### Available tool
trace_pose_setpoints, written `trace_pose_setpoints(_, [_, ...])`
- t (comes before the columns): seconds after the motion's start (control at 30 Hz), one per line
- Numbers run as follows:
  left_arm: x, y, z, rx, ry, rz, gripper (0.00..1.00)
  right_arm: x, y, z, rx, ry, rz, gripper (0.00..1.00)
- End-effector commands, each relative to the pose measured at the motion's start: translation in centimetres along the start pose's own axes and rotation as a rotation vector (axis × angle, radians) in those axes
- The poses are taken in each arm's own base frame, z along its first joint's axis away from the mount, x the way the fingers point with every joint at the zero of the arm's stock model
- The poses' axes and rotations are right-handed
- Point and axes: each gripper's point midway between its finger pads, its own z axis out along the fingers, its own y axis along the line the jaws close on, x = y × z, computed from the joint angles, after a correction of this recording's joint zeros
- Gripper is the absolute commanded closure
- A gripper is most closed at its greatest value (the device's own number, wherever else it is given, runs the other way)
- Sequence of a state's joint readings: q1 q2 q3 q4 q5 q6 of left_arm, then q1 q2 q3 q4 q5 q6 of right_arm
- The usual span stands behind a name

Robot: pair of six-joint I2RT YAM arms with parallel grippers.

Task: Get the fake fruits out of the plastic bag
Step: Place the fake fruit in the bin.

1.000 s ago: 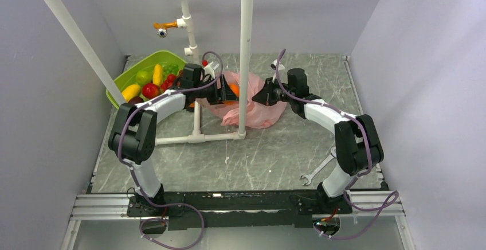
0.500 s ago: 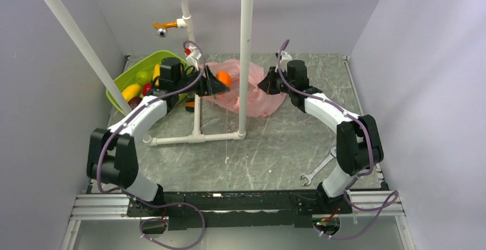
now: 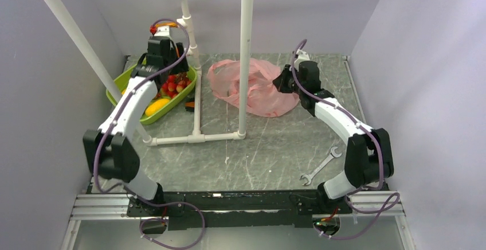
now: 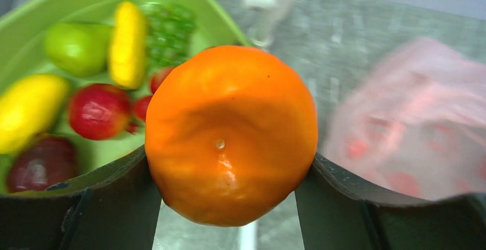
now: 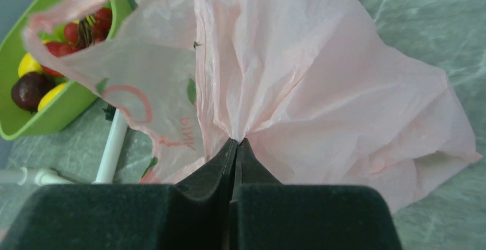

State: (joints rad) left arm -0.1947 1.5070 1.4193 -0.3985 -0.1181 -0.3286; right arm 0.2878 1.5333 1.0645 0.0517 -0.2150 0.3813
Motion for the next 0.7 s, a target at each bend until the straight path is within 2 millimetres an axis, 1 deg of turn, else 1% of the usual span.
trace_pose_setpoints(0.0, [-0.7, 6.4, 2.9, -0.315, 0.081, 0.110, 1.00, -2.9, -0.6, -2.4, 0.051, -0.098, 0.001, 1.00])
trace_pose_setpoints(0.1, [-0.8, 8.5, 5.5, -0.386, 0.115, 0.182, 1.00, -3.5, -1.2, -3.6, 0.085, -0.121, -0.010, 1.00])
trace_pose_setpoints(0.17, [0.1, 10.4, 6.8, -0.449, 0.173, 0.198, 1.00, -4.0, -1.6, -4.3, 0.097, -0.136, -0.015, 1.00])
trace_pose_setpoints(0.23, [0.6, 11.8, 7.6, -0.467, 0.191, 0.198, 1.00, -4.3, -1.9, -5.1, 0.112, -0.148, -0.023, 1.00])
trace_pose_setpoints(0.3, [1.4, 12.9, 8.4, -0.461, 0.211, 0.188, 0.96, -4.6, -2.0, -5.8, 0.117, -0.169, -0.031, 1.00])
trace_pose_setpoints(0.33, [1.8, 13.0, 8.8, -0.445, 0.225, 0.184, 0.94, -4.7, -2.1, -6.1, 0.115, -0.182, -0.035, 1.00])
trace_pose_setpoints(0.4, [3.0, 13.3, 9.6, -0.427, 0.265, 0.191, 0.81, -4.8, -2.1, -6.5, 0.112, -0.195, -0.038, 1.00])
trace_pose_setpoints(0.5, [4.4, 13.8, 10.3, -0.442, 0.327, 0.182, 0.57, -5.0, -2.1, -6.7, 0.113, -0.192, -0.041, 1.00])
trace_pose_setpoints(0.6, [5.1, 13.9, 10.5, -0.453, 0.352, 0.161, 0.41, -5.1, -2.3, -6.9, 0.128, -0.189, -0.042, 1.00])
trace_pose_setpoints(0.63, [5.0, 14.0, 10.4, -0.459, 0.352, 0.156, 0.37, -5.3, -2.4, -7.0, 0.138, -0.198, -0.042, 1.00])
trace_pose_setpoints(0.67, [4.8, 14.0, 10.2, -0.464, 0.348, 0.153, 0.33, -5.1, -2.6, -7.2, 0.153, -0.189, -0.039, 1.00])
